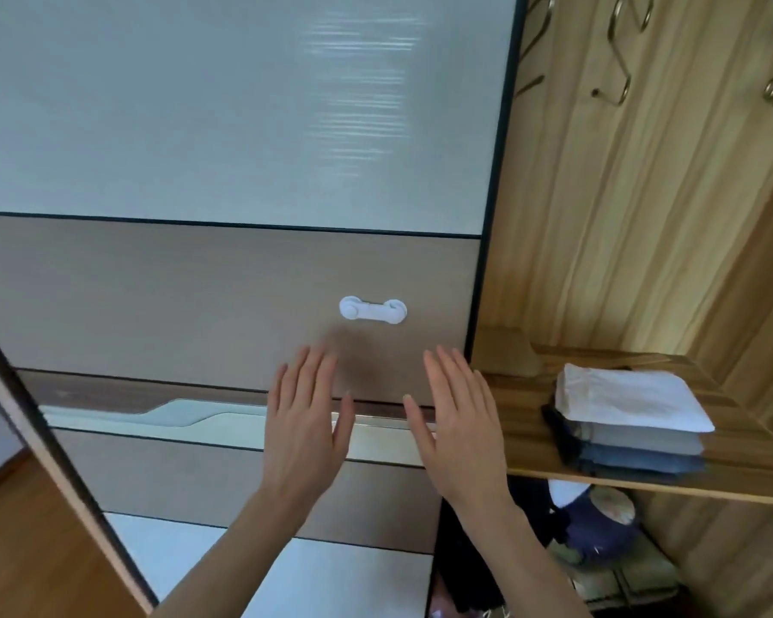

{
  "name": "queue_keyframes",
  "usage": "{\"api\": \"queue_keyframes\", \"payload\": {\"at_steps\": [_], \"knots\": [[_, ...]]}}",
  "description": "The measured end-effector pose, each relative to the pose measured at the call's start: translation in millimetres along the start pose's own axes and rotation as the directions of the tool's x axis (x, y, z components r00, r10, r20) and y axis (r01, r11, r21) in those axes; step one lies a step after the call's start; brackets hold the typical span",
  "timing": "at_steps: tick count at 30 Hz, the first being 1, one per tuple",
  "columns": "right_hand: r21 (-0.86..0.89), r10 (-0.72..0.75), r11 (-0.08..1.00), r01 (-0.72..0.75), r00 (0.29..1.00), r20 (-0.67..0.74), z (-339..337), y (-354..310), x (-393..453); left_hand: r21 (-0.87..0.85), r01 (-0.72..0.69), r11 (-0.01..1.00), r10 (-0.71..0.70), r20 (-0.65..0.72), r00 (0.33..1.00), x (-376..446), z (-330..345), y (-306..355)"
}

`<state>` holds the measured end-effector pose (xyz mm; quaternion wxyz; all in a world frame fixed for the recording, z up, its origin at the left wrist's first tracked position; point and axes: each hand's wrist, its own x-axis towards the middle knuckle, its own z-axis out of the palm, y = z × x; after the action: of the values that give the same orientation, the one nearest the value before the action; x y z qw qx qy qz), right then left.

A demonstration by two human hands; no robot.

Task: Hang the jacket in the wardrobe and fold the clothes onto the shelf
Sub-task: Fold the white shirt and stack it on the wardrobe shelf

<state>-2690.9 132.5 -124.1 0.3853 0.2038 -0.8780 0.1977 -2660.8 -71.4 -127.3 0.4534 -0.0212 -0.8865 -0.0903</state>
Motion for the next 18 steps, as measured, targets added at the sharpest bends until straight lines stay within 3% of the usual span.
{"api": "queue_keyframes", "payload": {"at_steps": [3,6,10,18], "knots": [[0.02,-0.04,0.999,0.039,0.999,0.029,32,-13,3,0.069,0.029,0.997,-0.027,-0.017,0.999,10,-1,-35],[-0.016,-0.046,0.999,0.048,0.993,0.109,65,-24,4,0.142,0.067,0.988,-0.074,0.049,0.996,19,16,-58],[-0.194,0.134,0.975,-0.109,0.984,0.119,97,-25,2,0.167,0.011,0.986,-0.037,0.157,0.987,20,53,-81],[-0.317,0.166,0.938,-0.138,0.984,0.061,112,-10,-2,0.07,-0.04,0.997,0.036,0.065,0.997,17,89,-87]]}}
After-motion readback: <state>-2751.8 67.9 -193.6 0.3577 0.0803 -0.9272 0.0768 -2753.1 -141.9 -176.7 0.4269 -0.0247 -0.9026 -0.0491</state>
